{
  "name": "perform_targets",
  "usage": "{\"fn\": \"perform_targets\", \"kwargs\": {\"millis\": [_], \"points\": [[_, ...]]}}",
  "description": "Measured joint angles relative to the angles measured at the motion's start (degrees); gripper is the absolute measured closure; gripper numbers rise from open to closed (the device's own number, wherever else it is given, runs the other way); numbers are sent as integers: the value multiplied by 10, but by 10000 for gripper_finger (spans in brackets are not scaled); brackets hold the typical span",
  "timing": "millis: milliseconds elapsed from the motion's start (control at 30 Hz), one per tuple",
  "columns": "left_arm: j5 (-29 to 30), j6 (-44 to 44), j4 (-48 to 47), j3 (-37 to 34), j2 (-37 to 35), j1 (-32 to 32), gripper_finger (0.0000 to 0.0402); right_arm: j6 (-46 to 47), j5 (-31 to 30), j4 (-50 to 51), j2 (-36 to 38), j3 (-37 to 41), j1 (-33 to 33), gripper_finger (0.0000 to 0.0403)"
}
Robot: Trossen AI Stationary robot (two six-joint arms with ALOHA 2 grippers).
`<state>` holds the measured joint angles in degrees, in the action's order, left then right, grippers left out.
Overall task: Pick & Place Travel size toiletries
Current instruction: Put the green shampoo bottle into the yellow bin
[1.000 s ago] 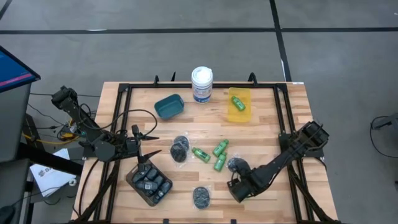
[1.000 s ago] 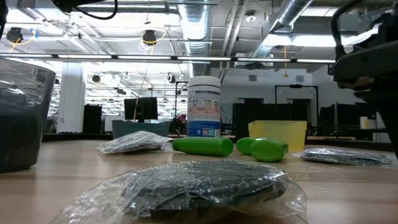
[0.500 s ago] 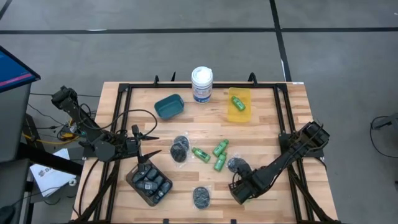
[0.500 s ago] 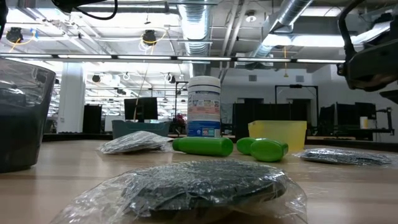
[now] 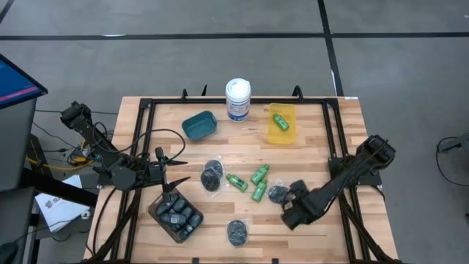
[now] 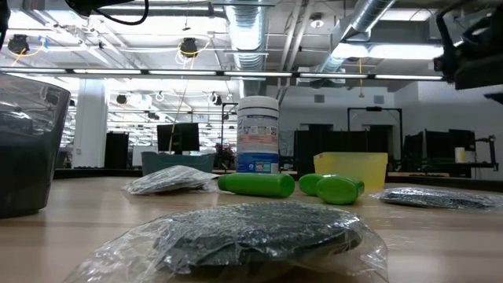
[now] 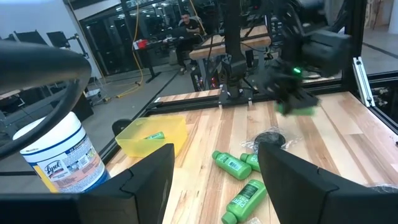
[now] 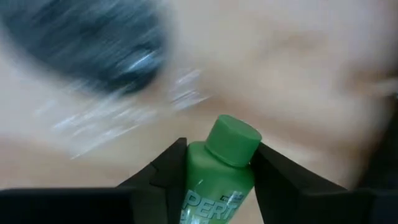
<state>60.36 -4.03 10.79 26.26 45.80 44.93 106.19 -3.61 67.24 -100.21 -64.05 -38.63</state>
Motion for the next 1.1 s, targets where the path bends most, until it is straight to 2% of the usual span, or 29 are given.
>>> {"fn": "perform_targets", "kwargs": {"millis": [67,133,333,467,600,733,833,967,1100], "points": [[0,0,0,0,0,0,175,-15,-19,55,29,1,14,260],[0,0,0,0,0,0,175,-29,-64,110,66,0,31,257],[0,0,0,0,0,0,175,-124,-252,214,163,0,146,266],[0,0,0,0,0,0,175,-269,-346,178,205,-1,263,263],[0,0,0,0,0,0,175,-454,-403,81,225,-1,388,260],[0,0,0,0,0,0,175,-664,-394,-66,225,-1,503,264],[0,0,0,0,0,0,175,-781,-353,-169,210,-1,575,260],[0,0,0,0,0,0,175,-869,-281,-259,171,-2,640,259],[0,0,0,0,0,0,175,-896,-261,-277,109,-2,674,262]]}}
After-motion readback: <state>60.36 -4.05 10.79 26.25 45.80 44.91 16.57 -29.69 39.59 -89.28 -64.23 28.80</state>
